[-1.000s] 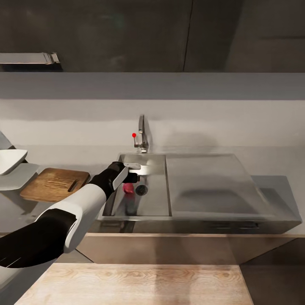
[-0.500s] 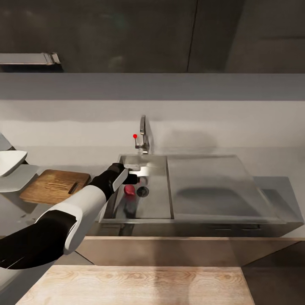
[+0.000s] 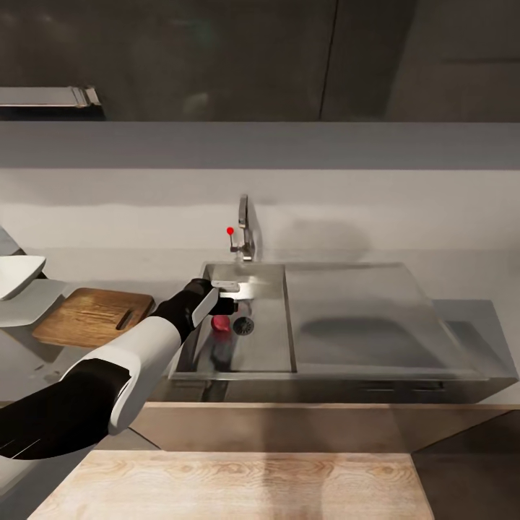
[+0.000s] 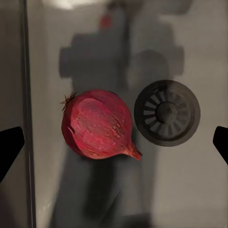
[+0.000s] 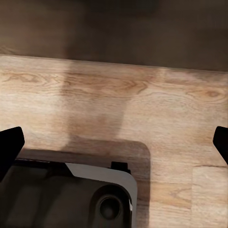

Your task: In the kitchen, take the Vidalia onion out of the sink, dice it on the chopping board with the paring knife, put the diced onion into the bowl on the countertop, then place both the paring knife and the chopping board into the sink.

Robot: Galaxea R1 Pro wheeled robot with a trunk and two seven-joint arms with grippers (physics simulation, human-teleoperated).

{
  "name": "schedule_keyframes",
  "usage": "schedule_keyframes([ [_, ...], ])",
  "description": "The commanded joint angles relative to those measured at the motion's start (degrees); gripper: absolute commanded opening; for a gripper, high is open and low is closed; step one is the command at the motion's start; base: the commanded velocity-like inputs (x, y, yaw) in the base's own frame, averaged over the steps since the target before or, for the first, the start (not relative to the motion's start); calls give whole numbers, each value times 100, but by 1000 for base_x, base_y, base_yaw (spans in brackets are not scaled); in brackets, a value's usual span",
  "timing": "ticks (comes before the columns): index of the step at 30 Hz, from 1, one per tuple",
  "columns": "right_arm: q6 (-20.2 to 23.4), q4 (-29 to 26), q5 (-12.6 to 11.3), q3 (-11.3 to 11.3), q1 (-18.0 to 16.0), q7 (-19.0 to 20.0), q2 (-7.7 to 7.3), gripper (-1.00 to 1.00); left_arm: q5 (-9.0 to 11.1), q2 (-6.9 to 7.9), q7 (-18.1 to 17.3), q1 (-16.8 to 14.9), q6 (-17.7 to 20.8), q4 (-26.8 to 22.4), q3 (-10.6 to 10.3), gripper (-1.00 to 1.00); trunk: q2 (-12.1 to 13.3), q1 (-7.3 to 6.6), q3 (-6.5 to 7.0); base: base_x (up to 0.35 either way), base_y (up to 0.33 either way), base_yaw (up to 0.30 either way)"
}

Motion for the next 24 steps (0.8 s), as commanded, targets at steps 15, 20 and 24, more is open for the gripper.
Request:
schedule_keyframes([
  [15, -7, -10, 57, -48, 2, 43, 6, 100, 61, 2, 42, 81, 20, -6, -40, 100, -10, 3, -96, 0, 0, 0],
  [20, -4, -10, 57, -48, 2, 43, 6, 100, 61, 2, 42, 84, 19, -7, -40, 100, -10, 3, -126, 0, 0, 0],
  [24, -9, -10, 57, -48, 2, 43, 6, 100, 61, 2, 42, 84, 19, -7, -40, 100, -10, 3, -150, 4, 0, 0],
])
